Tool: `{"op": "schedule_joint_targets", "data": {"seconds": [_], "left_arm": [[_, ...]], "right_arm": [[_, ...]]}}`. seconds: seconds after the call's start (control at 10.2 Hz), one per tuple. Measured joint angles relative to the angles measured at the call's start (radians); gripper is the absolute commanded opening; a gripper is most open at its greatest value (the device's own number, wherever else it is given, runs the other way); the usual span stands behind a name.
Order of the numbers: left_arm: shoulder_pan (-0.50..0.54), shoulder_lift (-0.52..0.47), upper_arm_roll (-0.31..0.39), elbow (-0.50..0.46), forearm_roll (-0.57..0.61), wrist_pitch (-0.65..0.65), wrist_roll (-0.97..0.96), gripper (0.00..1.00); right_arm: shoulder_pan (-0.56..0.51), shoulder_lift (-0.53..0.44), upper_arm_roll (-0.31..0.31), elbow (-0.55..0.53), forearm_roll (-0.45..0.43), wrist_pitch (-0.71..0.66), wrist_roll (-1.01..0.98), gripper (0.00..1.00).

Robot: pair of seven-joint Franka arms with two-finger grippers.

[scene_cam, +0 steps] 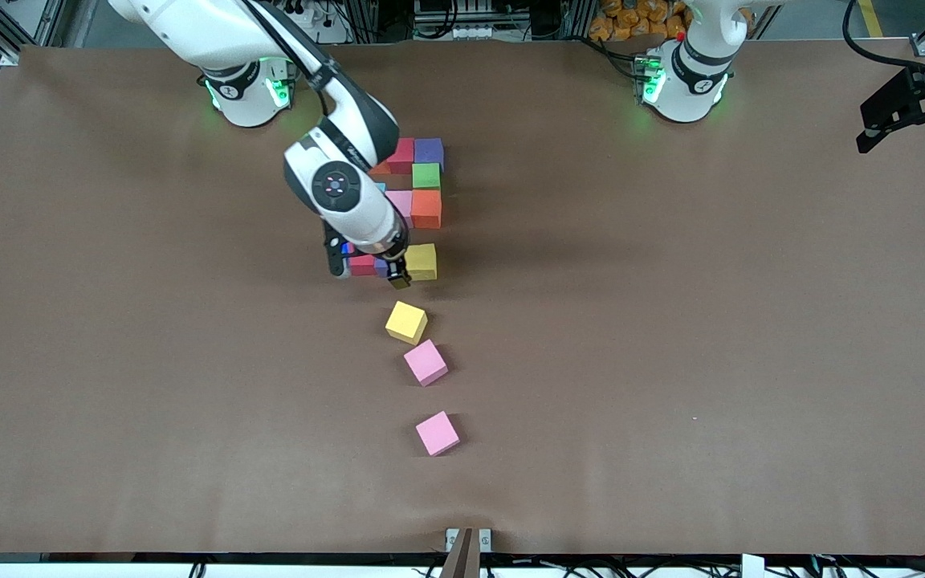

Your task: Form number 2 with 11 blocks

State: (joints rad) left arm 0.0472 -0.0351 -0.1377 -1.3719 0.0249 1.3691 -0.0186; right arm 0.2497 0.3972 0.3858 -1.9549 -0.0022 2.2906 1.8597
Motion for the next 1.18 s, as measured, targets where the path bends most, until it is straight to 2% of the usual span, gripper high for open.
{"op": "schedule_joint_targets", "data": {"seconds": [0.3, 0.39, 0.79, 0.98, 1.18], "left_arm": [[0.001, 0.0, 0.0, 0.0, 0.0, -0.001, 0.0, 1.0], [0.001, 0.0, -0.001, -0.001, 0.0, -0.008, 0.0, 1.0], [0.001, 0.006, -0.005, -0.006, -0.001, -0.023, -0.001, 1.0], [0.002, 0.009, -0.004, -0.007, -0.001, -0.023, -0.001, 1.0], [0.006, 0.009, 0.0, -0.008, -0.001, -0.023, -0.001, 1.0]], "right_arm": [[-0.152, -0.087, -0.01, 0.002, 0.001, -0.156, -0.496, 1.0], [-0.181, -0.117, -0.043, 0.003, 0.001, -0.205, -0.673, 1.0], [-0.195, -0.269, -0.266, 0.06, 0.002, -0.423, -1.357, 1.0], [-0.188, -0.316, -0.359, 0.205, 0.002, -0.602, -1.586, 1.0], [-0.147, -0.328, -0.437, 0.431, 0.005, -0.78, -1.701, 1.0]]}}
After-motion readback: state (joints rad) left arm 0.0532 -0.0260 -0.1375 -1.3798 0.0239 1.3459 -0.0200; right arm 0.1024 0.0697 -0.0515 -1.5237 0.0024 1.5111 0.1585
